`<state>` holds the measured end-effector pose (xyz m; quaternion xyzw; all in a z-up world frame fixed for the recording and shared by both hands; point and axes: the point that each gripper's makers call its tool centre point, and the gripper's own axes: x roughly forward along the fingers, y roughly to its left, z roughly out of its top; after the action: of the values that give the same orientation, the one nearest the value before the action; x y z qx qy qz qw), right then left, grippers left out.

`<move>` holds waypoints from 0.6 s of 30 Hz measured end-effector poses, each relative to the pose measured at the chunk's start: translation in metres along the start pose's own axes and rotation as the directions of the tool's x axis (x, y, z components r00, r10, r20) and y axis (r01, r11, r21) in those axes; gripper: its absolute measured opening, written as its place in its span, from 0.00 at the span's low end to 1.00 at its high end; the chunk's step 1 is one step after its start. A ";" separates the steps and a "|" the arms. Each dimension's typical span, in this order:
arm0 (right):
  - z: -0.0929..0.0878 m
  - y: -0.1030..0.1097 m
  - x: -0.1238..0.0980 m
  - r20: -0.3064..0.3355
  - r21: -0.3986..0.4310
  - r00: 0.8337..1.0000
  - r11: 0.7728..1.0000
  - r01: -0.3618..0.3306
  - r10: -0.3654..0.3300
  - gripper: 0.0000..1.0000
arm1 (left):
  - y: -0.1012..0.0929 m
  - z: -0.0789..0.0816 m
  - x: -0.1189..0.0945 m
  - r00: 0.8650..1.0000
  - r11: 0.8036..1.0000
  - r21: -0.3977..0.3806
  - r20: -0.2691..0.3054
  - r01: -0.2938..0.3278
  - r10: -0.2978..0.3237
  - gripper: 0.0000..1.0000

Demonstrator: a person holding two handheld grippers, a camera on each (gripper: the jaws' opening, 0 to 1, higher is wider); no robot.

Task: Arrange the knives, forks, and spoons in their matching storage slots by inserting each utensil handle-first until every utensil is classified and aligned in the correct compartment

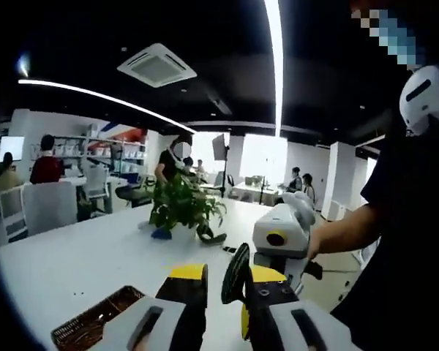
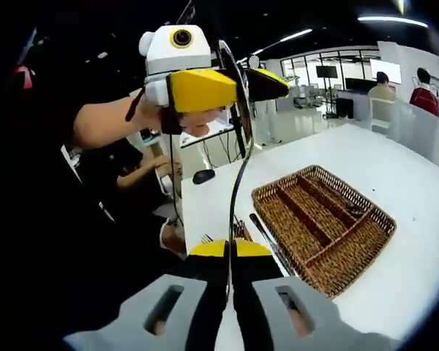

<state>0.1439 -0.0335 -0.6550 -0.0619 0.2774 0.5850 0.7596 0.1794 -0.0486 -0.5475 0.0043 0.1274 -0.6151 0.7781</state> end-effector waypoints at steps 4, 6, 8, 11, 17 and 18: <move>-0.003 -0.003 -0.003 0.011 -0.004 1.000 1.000 -0.005 0.005 0.00 | 0.013 -0.005 -0.004 0.997 0.998 0.013 -0.024 -0.068 0.068 0.00; 0.001 -0.009 -0.006 0.037 -0.009 0.999 1.000 0.025 -0.025 0.00 | 0.017 -0.005 -0.006 0.996 0.996 -0.020 -0.012 -0.083 0.083 0.00; 0.009 -0.018 -0.009 0.075 -0.007 0.995 0.998 0.061 -0.060 0.01 | 0.026 -0.001 -0.009 0.991 0.991 -0.034 0.021 -0.131 0.132 0.00; 0.017 -0.029 -0.012 0.091 -0.046 0.988 0.990 0.133 -0.128 0.02 | 0.033 0.002 -0.010 0.982 0.982 -0.057 0.038 -0.180 0.183 0.00; 0.047 -0.048 -0.020 0.180 -0.059 0.952 0.963 0.262 -0.248 0.14 | 0.041 0.001 -0.006 0.964 0.961 -0.096 0.041 -0.258 0.263 0.00; 0.048 -0.051 -0.021 0.174 -0.069 0.947 0.956 0.284 -0.269 0.14 | 0.043 0.002 -0.006 0.959 0.956 -0.107 0.045 -0.274 0.280 0.00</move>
<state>0.2042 -0.0469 -0.6158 -0.0874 0.1755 0.4882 0.8504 0.2194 -0.0328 -0.5510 -0.0349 0.1326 -0.4925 0.8594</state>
